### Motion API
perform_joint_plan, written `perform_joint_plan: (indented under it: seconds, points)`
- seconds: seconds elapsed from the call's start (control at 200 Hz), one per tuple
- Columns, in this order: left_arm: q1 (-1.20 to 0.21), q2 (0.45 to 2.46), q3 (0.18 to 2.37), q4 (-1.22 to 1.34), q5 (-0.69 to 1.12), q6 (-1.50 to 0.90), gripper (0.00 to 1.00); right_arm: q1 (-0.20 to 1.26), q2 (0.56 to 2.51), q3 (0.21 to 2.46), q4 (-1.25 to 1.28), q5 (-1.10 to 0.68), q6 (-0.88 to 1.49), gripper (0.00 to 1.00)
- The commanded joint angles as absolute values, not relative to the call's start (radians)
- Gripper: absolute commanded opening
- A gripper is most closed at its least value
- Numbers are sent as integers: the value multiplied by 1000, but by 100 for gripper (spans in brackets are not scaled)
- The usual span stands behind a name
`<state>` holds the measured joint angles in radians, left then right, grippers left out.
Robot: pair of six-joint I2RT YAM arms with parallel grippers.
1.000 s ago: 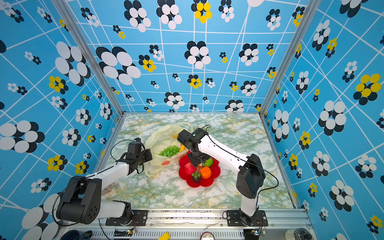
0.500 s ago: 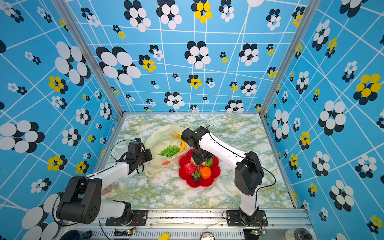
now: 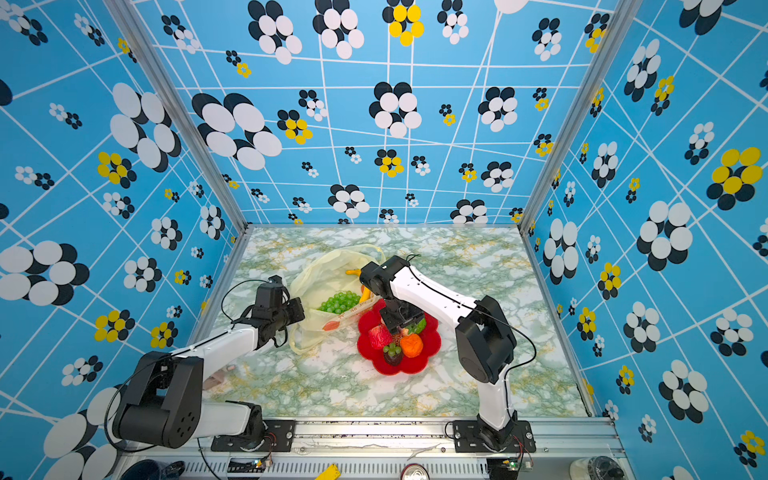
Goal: Take fruits out of the plastic bag
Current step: Place the fruit on the plate.
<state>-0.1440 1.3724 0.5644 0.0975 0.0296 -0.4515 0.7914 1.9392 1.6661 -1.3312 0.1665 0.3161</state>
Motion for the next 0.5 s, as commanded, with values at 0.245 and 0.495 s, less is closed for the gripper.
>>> perform_joint_plan:
  seconds: [0.245, 0.495]
  points:
    - [-153, 1356, 581, 93, 38, -439, 0, 796, 1972, 1702, -1352, 168, 304, 73]
    - [-165, 1359, 588, 92, 41, -428, 0, 812, 1932, 1774, -1410, 231, 318, 73]
